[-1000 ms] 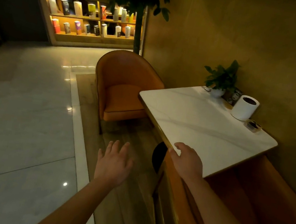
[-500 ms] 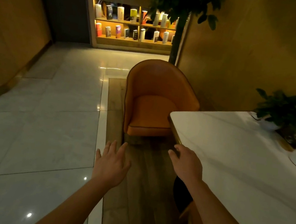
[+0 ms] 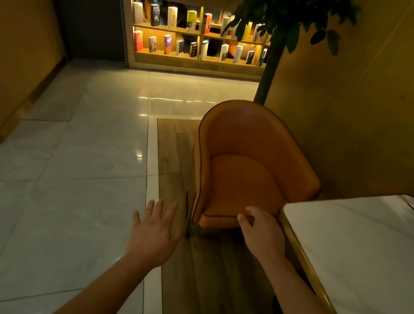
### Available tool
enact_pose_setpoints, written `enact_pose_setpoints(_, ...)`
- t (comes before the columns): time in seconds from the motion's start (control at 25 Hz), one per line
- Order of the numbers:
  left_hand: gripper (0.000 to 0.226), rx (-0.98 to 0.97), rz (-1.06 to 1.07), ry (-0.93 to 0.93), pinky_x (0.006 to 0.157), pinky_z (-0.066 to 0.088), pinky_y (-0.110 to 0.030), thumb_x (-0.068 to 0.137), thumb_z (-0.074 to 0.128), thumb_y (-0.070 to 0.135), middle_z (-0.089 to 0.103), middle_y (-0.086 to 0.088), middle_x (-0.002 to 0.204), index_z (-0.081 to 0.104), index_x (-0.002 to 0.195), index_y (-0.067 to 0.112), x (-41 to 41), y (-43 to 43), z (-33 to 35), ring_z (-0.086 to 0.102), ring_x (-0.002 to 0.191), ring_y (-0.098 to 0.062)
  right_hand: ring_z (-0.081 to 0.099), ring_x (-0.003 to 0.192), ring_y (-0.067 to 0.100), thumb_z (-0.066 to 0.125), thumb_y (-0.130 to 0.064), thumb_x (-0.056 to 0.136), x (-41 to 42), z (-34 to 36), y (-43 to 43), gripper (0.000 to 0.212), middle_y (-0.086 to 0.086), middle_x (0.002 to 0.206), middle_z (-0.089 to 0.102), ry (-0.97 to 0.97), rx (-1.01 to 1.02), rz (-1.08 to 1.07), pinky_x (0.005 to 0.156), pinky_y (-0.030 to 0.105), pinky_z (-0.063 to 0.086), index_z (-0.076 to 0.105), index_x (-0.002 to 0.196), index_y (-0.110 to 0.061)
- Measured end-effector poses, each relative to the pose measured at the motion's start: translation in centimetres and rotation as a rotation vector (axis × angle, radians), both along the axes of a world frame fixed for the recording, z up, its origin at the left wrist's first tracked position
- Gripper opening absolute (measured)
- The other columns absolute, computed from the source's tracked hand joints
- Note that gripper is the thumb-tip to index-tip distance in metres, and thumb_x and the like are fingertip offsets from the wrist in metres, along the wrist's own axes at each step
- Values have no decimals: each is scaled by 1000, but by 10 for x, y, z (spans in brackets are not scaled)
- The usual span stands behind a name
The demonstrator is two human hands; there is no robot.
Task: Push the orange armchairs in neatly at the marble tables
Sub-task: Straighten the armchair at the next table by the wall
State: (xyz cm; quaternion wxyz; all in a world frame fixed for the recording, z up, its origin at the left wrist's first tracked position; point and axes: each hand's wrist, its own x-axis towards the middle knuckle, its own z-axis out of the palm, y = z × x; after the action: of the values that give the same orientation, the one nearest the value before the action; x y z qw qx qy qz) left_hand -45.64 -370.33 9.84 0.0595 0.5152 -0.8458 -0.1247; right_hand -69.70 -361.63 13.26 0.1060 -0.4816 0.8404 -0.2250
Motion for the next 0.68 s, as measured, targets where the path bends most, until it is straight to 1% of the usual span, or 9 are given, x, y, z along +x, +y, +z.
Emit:
enact_pose_setpoints(0.16, 68, 25, -21, -42, 122, 9, -56, 99, 21, 61, 10, -10, 167, 7, 158, 30, 3, -79, -6, 2, 154, -30, 56, 122, 15, 49, -50, 99, 4, -7, -77, 46, -4, 136, 59, -14, 21, -24, 96, 36, 50, 54, 137, -25)
enact_pose_setpoints(0.24, 68, 43, -36, -75, 122, 9, -55, 100, 24, 59, 8, -10, 167, 5, 158, 29, -4, -128, -13, 0, 154, -29, 54, 125, 15, 47, -51, 99, -3, -18, -126, 47, -5, 138, 58, -40, 33, -43, 97, 36, 49, 53, 138, -25)
enact_pose_setpoints(0.4, 68, 30, -85, -97, 122, 8, -54, 101, 30, 57, 9, -10, 167, 7, 159, 29, -38, -243, -27, 1, 154, -29, 55, 123, 12, 45, -52, 100, -30, -46, -242, 46, -8, 138, 56, -97, 32, -72, 92, 31, 48, 51, 139, -28)
enact_pose_setpoints(0.52, 68, 28, -123, -143, 122, 9, -54, 101, 30, 56, 10, -10, 167, 7, 158, 29, -68, -328, -32, 1, 154, -29, 54, 123, 12, 45, -51, 100, -56, -60, -324, 45, -9, 137, 56, -177, 47, -92, 93, 31, 47, 50, 139, -29)
enact_pose_setpoints(0.6, 68, 46, -149, -165, 122, 9, -53, 100, 28, 59, 11, -9, 167, 7, 158, 30, -93, -383, -36, 2, 154, -28, 53, 124, 12, 45, -50, 100, -74, -68, -372, 45, -10, 137, 56, -215, 90, -119, 95, 32, 46, 50, 140, -29)
enact_pose_setpoints(0.68, 73, 68, -190, -178, 122, 11, -54, 95, 17, 66, 14, -9, 166, 8, 158, 30, -121, -434, -37, 5, 154, -28, 53, 124, 13, 45, -51, 100, -90, -74, -412, 46, -9, 138, 56, -223, 114, -158, 96, 33, 46, 50, 139, -29)
